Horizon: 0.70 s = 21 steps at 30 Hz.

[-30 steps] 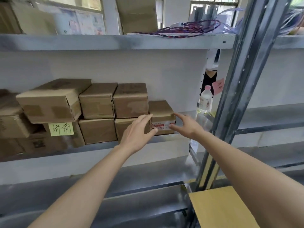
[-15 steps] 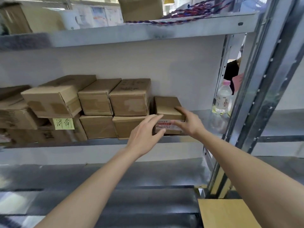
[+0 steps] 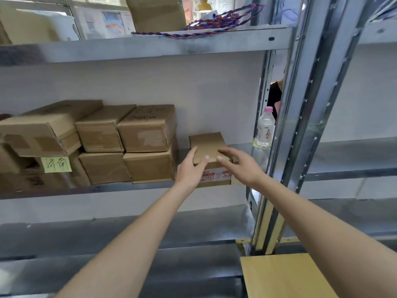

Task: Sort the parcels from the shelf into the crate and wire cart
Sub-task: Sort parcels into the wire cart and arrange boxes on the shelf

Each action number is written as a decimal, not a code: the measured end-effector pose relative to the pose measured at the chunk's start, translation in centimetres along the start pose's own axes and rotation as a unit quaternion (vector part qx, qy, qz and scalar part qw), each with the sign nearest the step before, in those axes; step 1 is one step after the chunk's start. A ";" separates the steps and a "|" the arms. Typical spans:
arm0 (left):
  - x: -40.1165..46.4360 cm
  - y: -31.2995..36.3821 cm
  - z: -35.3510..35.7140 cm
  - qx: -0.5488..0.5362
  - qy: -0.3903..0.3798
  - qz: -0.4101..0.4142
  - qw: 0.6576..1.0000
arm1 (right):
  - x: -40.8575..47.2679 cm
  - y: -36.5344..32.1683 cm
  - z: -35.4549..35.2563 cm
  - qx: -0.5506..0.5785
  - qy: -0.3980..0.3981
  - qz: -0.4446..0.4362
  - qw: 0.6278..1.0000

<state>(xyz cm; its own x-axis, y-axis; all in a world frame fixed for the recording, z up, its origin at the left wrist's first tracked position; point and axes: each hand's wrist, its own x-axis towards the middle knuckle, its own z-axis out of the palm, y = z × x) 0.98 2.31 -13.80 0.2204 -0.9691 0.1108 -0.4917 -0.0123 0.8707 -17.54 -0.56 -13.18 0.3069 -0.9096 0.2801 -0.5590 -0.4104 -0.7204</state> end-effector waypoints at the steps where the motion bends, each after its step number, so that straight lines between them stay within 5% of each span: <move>1: -0.2 0.0 0.1 -0.013 0.003 -0.003 1.000 | -0.2 -0.1 0.1 0.019 0.010 0.006 1.000; 21: -9.4 4.1 -8.5 -0.248 -0.008 0.088 0.965 | -6.4 -10.1 0.0 0.165 0.073 0.004 0.984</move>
<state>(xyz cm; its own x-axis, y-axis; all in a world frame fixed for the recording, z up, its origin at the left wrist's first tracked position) 4.08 13.49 -7.17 0.1562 -0.9489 0.2744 -0.0550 0.2690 0.9616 -13.83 9.41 -7.74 0.1768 -0.9218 0.3449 -0.2723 -0.3826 -0.8829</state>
